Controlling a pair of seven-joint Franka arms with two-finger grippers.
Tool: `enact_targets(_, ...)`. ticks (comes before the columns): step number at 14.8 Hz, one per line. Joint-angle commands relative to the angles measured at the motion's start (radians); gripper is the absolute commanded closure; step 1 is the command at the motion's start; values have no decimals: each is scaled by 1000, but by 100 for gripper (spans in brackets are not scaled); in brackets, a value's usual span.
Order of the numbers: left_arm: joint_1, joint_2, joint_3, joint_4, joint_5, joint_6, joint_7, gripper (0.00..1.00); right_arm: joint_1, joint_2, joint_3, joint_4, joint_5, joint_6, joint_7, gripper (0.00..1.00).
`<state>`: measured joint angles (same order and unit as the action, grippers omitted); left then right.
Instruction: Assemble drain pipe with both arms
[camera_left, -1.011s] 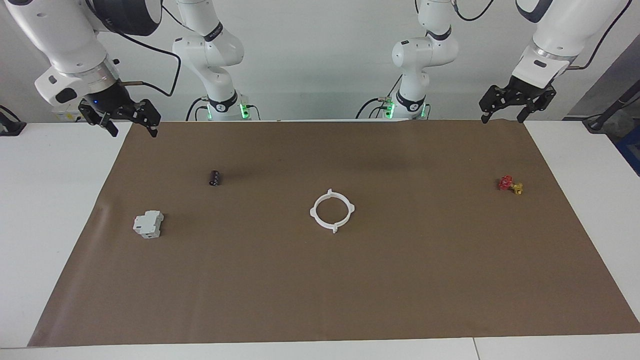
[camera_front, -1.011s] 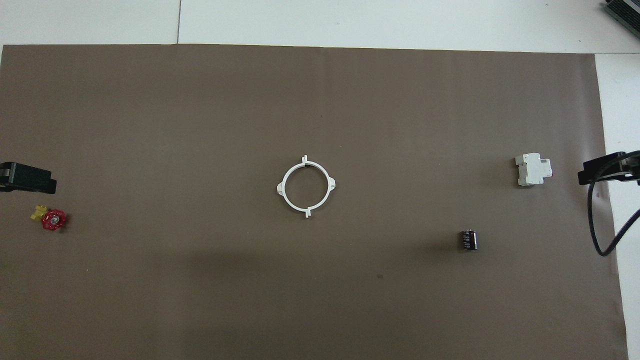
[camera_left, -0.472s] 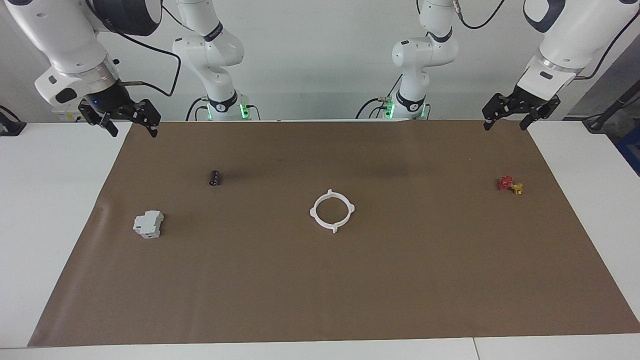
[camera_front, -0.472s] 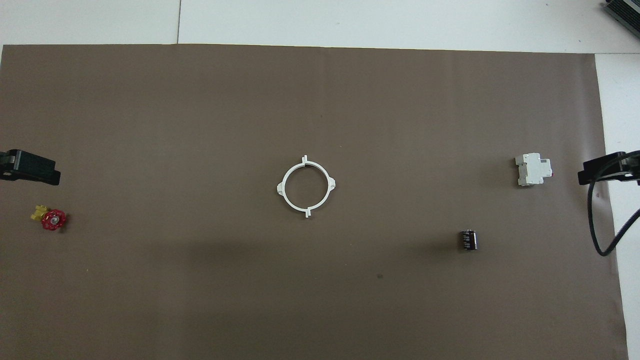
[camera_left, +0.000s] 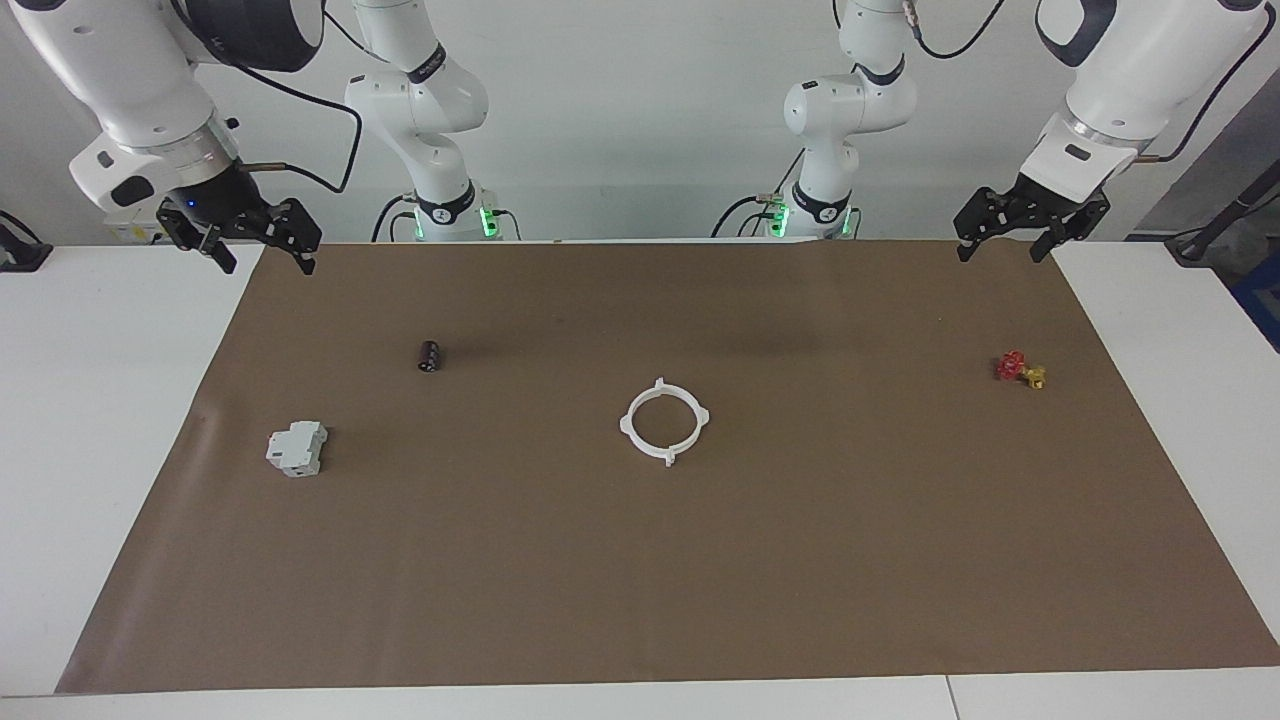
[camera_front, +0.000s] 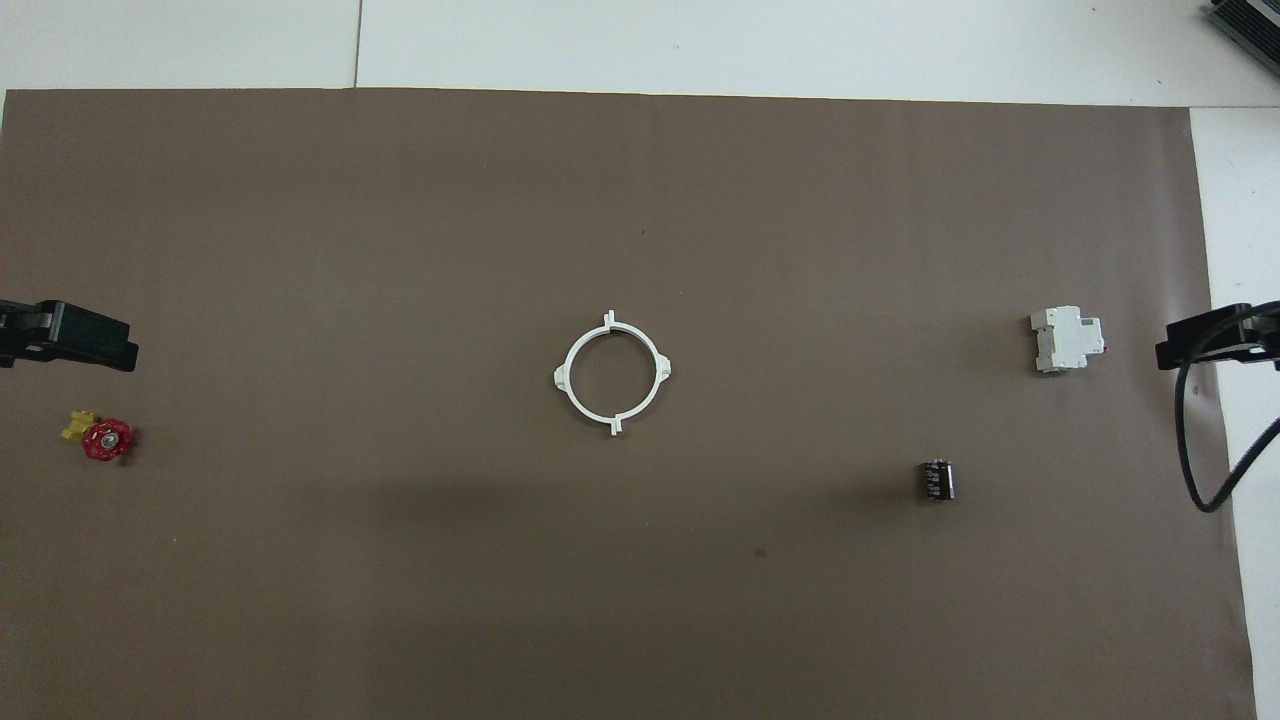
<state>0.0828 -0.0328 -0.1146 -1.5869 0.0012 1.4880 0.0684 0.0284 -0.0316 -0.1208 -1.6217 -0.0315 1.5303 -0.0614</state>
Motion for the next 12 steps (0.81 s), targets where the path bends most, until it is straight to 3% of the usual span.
enact_targets(1, -8, 5, 9, 13, -9, -23, 13, 0, 5, -18, -10, -17, 1, 5, -15, 0)
enact_targets(12, -8, -12, 7, -38, -10, 69, 16, 0, 7, -18, -10, -17, 1, 5, -15, 0)
